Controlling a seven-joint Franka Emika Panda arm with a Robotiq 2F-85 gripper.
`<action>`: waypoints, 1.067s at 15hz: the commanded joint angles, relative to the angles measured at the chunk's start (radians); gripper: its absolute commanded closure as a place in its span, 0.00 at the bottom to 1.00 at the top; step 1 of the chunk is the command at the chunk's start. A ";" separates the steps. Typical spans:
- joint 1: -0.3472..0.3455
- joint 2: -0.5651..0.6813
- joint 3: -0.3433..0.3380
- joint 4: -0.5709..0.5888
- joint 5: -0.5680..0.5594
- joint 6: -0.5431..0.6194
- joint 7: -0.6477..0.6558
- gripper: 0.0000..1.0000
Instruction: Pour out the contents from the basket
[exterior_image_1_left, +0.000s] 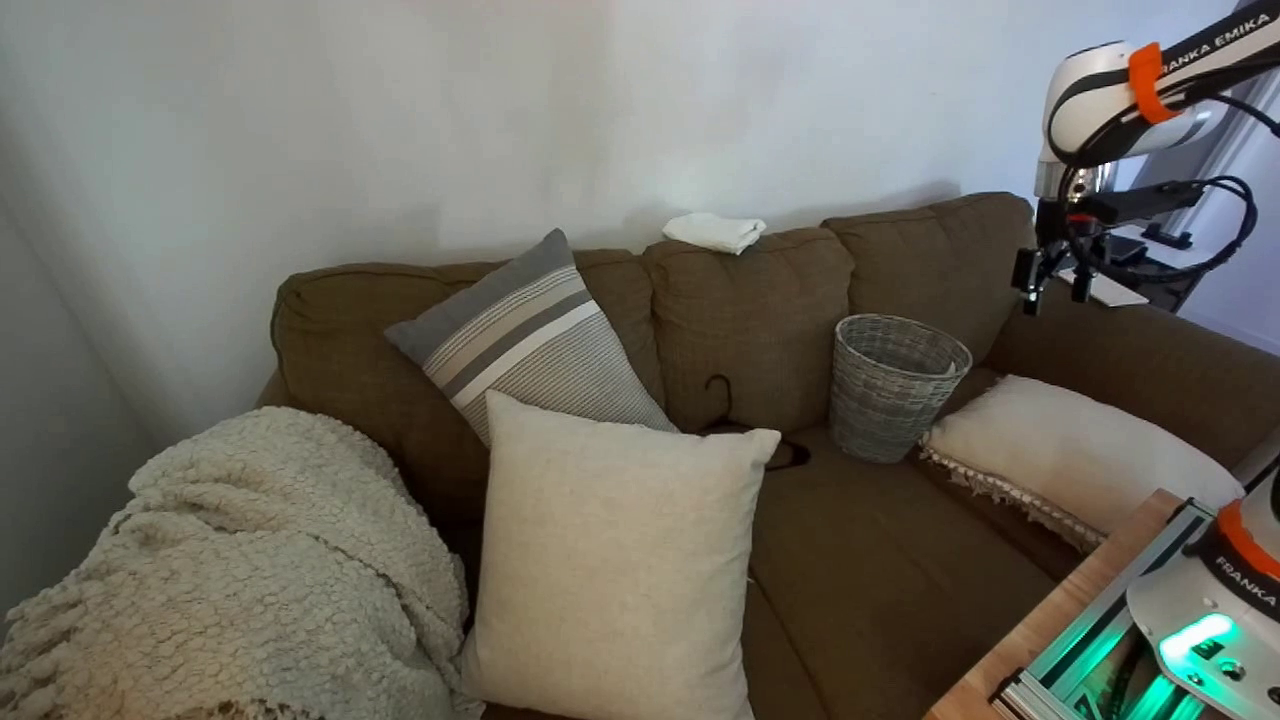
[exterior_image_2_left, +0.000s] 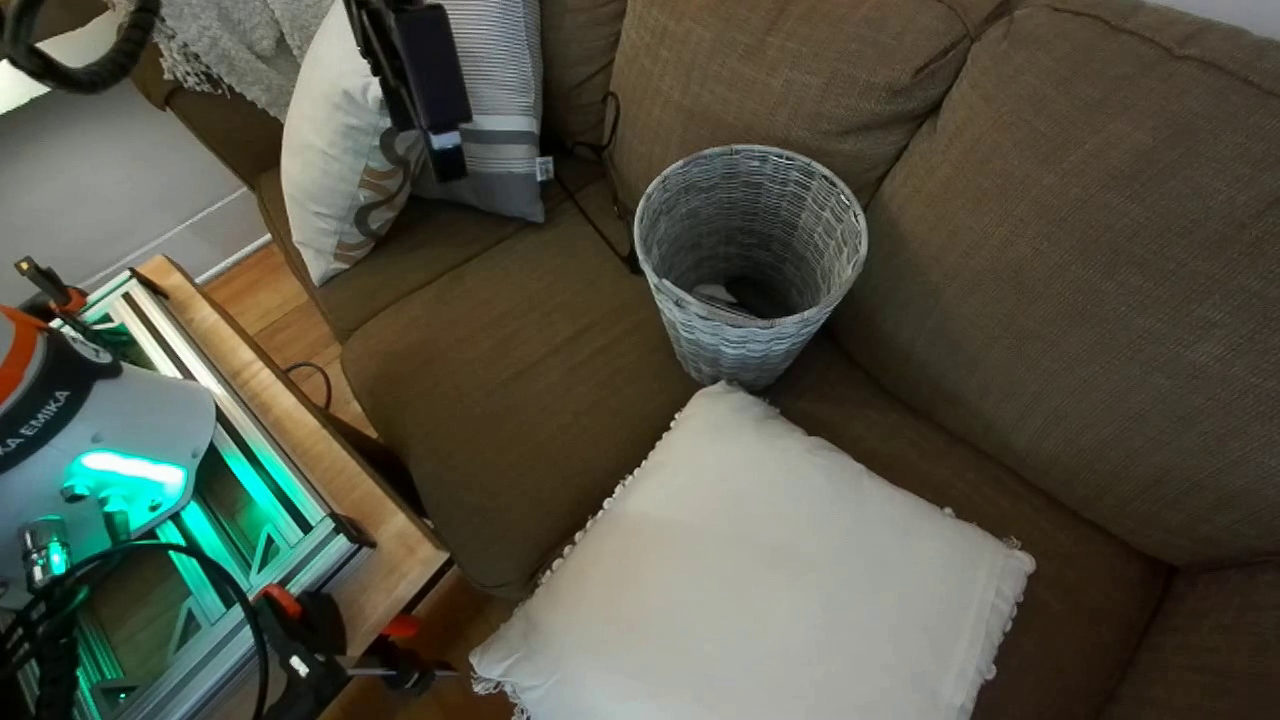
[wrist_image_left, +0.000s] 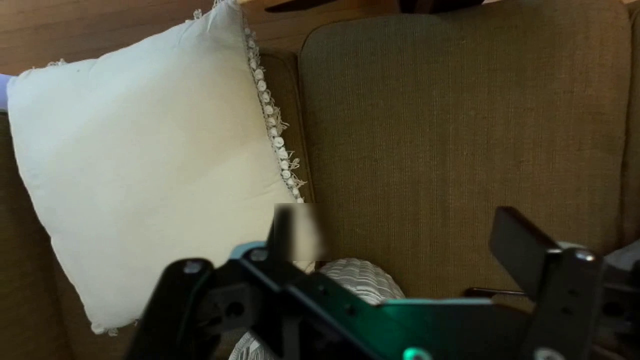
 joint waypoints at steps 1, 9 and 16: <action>0.001 0.010 0.001 0.009 0.001 -0.002 0.000 0.00; -0.002 0.089 -0.020 0.071 0.040 0.018 -0.038 0.00; 0.000 0.115 -0.015 0.089 0.031 0.015 0.008 0.00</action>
